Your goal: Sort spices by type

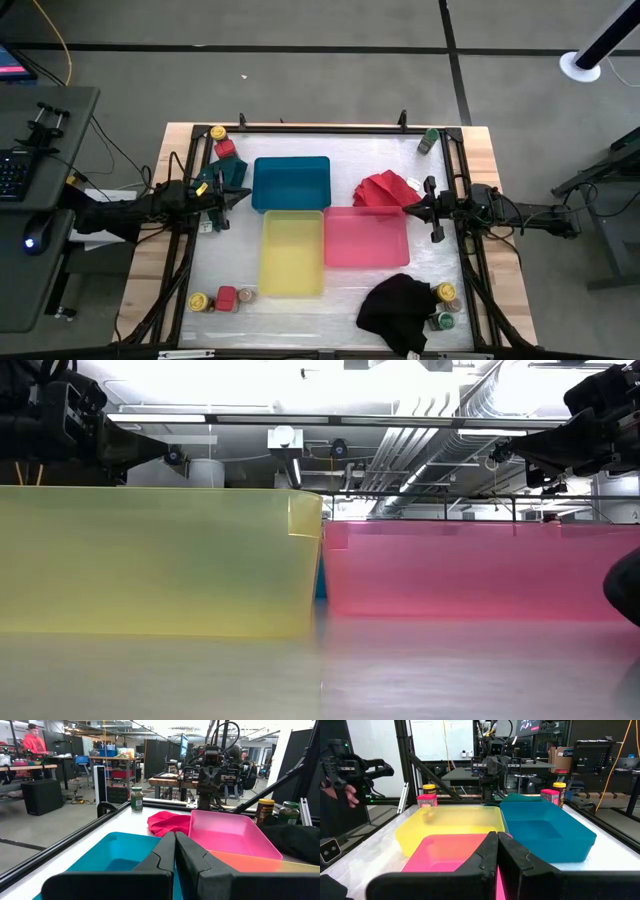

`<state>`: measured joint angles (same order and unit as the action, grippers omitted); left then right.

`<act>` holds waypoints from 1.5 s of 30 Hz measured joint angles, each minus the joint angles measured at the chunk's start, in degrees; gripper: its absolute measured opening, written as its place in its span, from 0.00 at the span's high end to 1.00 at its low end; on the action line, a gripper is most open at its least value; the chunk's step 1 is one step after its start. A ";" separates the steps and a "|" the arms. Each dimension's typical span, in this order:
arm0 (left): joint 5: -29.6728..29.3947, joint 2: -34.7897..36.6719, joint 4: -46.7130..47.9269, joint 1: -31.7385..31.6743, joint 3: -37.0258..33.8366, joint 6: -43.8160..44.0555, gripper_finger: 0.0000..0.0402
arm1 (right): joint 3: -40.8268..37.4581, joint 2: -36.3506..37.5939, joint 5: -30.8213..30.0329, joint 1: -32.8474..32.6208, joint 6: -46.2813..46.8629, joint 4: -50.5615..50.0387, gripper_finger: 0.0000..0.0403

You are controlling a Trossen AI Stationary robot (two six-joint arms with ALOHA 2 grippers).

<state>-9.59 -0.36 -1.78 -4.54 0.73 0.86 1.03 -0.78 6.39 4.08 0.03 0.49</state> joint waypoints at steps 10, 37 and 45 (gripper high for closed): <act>-0.02 0.00 0.00 0.02 -0.02 -0.02 1.00 | 0.00 0.00 0.00 -0.01 0.00 0.00 1.00; -0.02 0.00 0.00 0.00 0.00 -0.02 1.00 | -0.09 -0.14 -0.16 -0.01 -1.05 5.14 1.00; 0.00 0.00 0.00 0.02 -0.01 -0.02 1.00 | 0.59 -4.86 -27.40 0.04 30.31 54.46 1.00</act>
<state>-9.58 -0.36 -1.78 -4.51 0.72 0.84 1.62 -5.64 -21.01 4.12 30.34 54.95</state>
